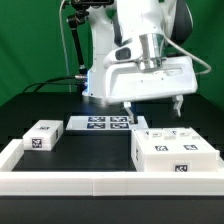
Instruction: Assemble cabinet
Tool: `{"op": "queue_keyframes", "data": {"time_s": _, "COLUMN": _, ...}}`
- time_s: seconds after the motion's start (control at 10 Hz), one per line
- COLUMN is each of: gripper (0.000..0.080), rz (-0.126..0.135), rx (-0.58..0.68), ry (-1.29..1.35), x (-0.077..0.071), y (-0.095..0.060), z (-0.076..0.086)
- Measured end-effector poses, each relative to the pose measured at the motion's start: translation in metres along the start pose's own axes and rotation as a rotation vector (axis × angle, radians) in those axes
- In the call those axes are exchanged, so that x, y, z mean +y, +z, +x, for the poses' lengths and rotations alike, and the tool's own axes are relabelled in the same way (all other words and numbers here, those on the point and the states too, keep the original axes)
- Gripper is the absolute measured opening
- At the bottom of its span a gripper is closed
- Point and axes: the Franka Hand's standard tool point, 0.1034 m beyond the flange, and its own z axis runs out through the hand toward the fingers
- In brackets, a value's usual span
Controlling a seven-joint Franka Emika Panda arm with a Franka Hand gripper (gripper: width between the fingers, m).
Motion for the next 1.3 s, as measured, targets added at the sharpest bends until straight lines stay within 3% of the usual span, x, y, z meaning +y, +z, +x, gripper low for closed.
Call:
{"op": "queue_keyframes", "data": {"time_s": 0.2, "gripper": 0.0797, "rz": 0.001, "rx": 0.005, "ry": -0.007, "x": 0.001, "y": 0.009, "z": -0.007}}
{"op": "queue_keyframes", "data": {"time_s": 0.6, "gripper": 0.0797, "rz": 0.002, "rx": 0.007, "ry": -0.006, "x": 0.0, "y": 0.009, "z": -0.007}}
{"op": "queue_keyframes", "data": {"time_s": 1.0, "gripper": 0.0797, "rz": 0.014, "rx": -0.024, "ry": 0.035, "x": 0.004, "y": 0.037, "z": -0.016}}
{"op": "queue_keyframes", "data": {"time_s": 1.3, "gripper": 0.0797, "rz": 0.027, "rx": -0.031, "ry": 0.035, "x": -0.006, "y": 0.045, "z": -0.017}}
